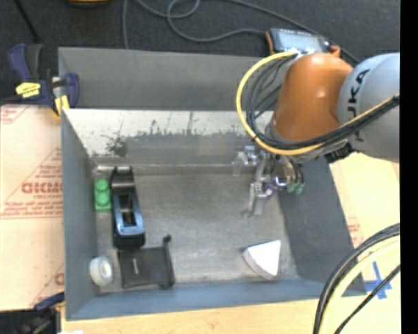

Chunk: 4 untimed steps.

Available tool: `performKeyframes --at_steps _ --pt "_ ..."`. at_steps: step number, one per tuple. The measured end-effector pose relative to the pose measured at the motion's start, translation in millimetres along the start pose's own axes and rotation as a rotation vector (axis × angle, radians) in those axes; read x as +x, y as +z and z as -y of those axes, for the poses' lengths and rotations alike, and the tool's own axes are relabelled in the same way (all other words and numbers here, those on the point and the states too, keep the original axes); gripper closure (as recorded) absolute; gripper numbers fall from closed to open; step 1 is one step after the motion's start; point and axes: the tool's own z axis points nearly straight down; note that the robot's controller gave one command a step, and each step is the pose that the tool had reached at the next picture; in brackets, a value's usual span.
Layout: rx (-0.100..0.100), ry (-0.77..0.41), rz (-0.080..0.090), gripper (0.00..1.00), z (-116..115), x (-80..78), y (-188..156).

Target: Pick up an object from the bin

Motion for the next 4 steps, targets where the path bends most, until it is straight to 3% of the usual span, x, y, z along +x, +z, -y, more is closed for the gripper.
performKeyframes --at_steps 1,2,3,4 --pt "0.001 -0.001 0.008 0.0 0.2 -1.3 -4.9" --pt "0.002 -0.093 0.01 0.0 28.8 47.1 53.5" --pt "0.002 -0.08 0.003 0.0 67.2 92.3 52.4" --pt "0.001 -0.381 0.004 0.0 53.3 108.2 59.3"
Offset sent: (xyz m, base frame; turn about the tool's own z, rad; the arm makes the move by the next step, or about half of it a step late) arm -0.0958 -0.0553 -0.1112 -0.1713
